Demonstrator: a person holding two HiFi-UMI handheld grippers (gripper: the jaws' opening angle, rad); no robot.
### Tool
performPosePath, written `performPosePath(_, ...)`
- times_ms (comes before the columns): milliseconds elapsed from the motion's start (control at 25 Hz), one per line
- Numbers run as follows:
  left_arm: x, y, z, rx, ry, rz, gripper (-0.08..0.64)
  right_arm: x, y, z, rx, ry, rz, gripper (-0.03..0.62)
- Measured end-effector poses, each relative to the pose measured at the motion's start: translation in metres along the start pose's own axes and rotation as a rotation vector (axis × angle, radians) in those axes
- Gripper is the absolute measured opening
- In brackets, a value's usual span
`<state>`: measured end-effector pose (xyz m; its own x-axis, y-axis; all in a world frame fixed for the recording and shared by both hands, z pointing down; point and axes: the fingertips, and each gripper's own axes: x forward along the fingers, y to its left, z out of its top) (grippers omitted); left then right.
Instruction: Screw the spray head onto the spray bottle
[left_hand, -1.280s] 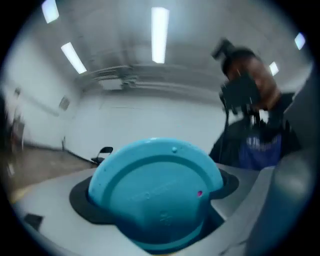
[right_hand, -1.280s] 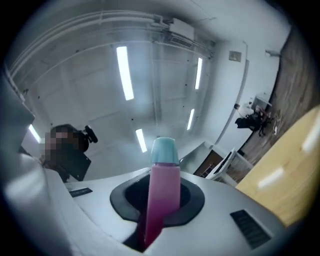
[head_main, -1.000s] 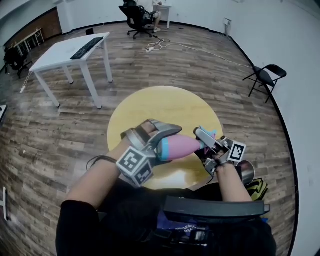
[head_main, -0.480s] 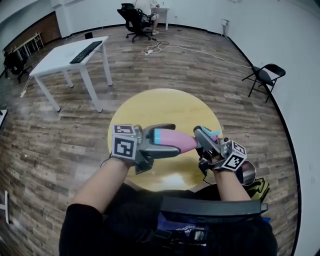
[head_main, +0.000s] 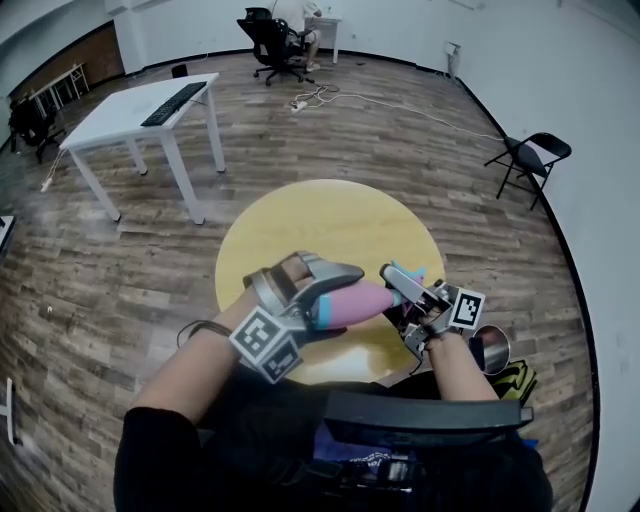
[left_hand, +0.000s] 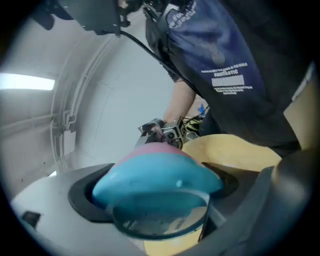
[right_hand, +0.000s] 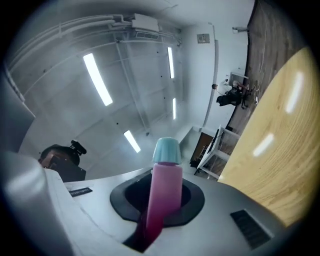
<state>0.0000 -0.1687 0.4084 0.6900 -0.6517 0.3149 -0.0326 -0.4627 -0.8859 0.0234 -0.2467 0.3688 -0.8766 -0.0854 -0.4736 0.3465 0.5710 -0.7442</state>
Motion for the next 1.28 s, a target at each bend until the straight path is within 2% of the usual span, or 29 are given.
performPosePath(40,-0.007,0.01,-0.006,-0.157,-0.043,0.023,0.555,0.002,0.005,0.003,-0.039,-0.014,0.01,0.036)
performPosePath(80,-0.017,0.024,-0.015,-0.377,-0.119,0.049,0.555,0.004,0.011,0.009,-0.085,-0.041,0.023,0.037)
performPosePath(160,-0.042,0.06,-0.034,-0.932,-0.385,0.086,0.566,0.0,0.022,0.027,-0.192,-0.112,0.032,0.036)
performPosePath(200,-0.053,0.075,-0.043,-1.213,-0.543,0.085,0.571,-0.004,0.027,0.034,-0.254,-0.134,0.023,0.037)
performPosePath(240,-0.06,0.086,-0.049,-1.458,-0.686,0.062,0.572,-0.006,0.031,0.037,-0.325,-0.135,0.008,0.037)
performPosePath(280,-0.061,0.09,-0.052,-1.64,-0.791,0.016,0.572,-0.005,0.034,0.035,-0.407,-0.113,-0.009,0.037)
performPosePath(320,-0.057,0.088,-0.048,-1.747,-0.845,-0.047,0.572,-0.002,0.037,0.028,-0.493,-0.075,-0.022,0.037)
performPosePath(360,-0.049,0.081,-0.039,-1.789,-0.852,-0.118,0.572,0.004,0.039,0.018,-0.564,-0.03,-0.025,0.037)
performPosePath(400,-0.039,0.074,-0.027,-1.783,-0.83,-0.184,0.572,0.011,0.042,0.008,-0.607,0.009,-0.018,0.037)
performPosePath(440,-0.032,0.068,-0.015,-1.753,-0.806,-0.227,0.571,0.015,0.043,0.001,-0.617,0.032,-0.006,0.037)
performPosePath(520,-0.027,0.067,-0.001,-1.635,-0.771,-0.227,0.567,0.014,0.04,0.002,-0.549,0.032,0.013,0.038)
performPosePath(560,-0.027,0.065,0.007,-1.499,-0.727,-0.209,0.563,0.012,0.036,0.004,-0.48,0.025,0.021,0.038)
performPosePath(600,-0.027,0.059,0.016,-1.288,-0.648,-0.187,0.561,0.011,0.033,0.005,-0.389,0.021,0.034,0.038)
performPosePath(720,-0.016,0.019,0.024,-0.447,-0.254,-0.108,0.558,0.011,0.018,0.002,-0.098,0.029,0.052,0.038)
performPosePath(760,-0.01,0.007,0.021,-0.23,-0.149,-0.088,0.557,0.008,0.012,0.0,-0.039,0.031,0.041,0.038)
performPosePath(800,-0.005,0.0,0.017,-0.101,-0.087,-0.077,0.557,0.005,0.007,-0.001,-0.009,0.029,0.029,0.038)
performPosePath(840,-0.003,-0.003,0.012,-0.064,-0.061,-0.07,0.557,0.004,0.006,-0.001,-0.006,0.024,0.021,0.038)
performPosePath(880,-0.003,0.0,0.008,-0.094,-0.056,-0.059,0.557,0.004,0.007,-0.001,-0.026,0.017,0.017,0.038)
performPosePath(920,-0.006,0.006,0.003,-0.177,-0.063,-0.04,0.558,0.005,0.01,0.0,-0.06,0.004,0.018,0.037)
performPosePath(960,-0.012,0.016,-0.003,-0.313,-0.088,-0.013,0.558,0.006,0.013,0.004,-0.099,-0.023,0.026,0.038)
performPosePath(1000,-0.022,0.029,-0.011,-0.506,-0.145,0.017,0.56,0.005,0.018,0.01,-0.138,-0.064,0.036,0.038)
performPosePath(1080,-0.044,0.059,-0.03,-1.014,-0.376,0.058,0.571,-0.002,0.027,0.028,-0.212,-0.162,0.049,0.038)
performPosePath(1160,-0.059,0.081,-0.046,-1.53,-0.673,0.023,0.572,-0.007,0.037,0.037,-0.317,-0.19,0.042,0.038)
performPosePath(1200,-0.06,0.086,-0.048,-1.726,-0.799,-0.031,0.573,-0.005,0.042,0.034,-0.393,-0.163,0.031,0.037)
performPosePath(1240,-0.057,0.086,-0.044,-1.846,-0.878,-0.097,0.575,-0.001,0.045,0.027,-0.48,-0.116,0.017,0.037)
performPosePath(1280,-0.05,0.081,-0.035,-1.881,-0.892,-0.159,0.574,0.005,0.047,0.017,-0.563,-0.065,0.006,0.038)
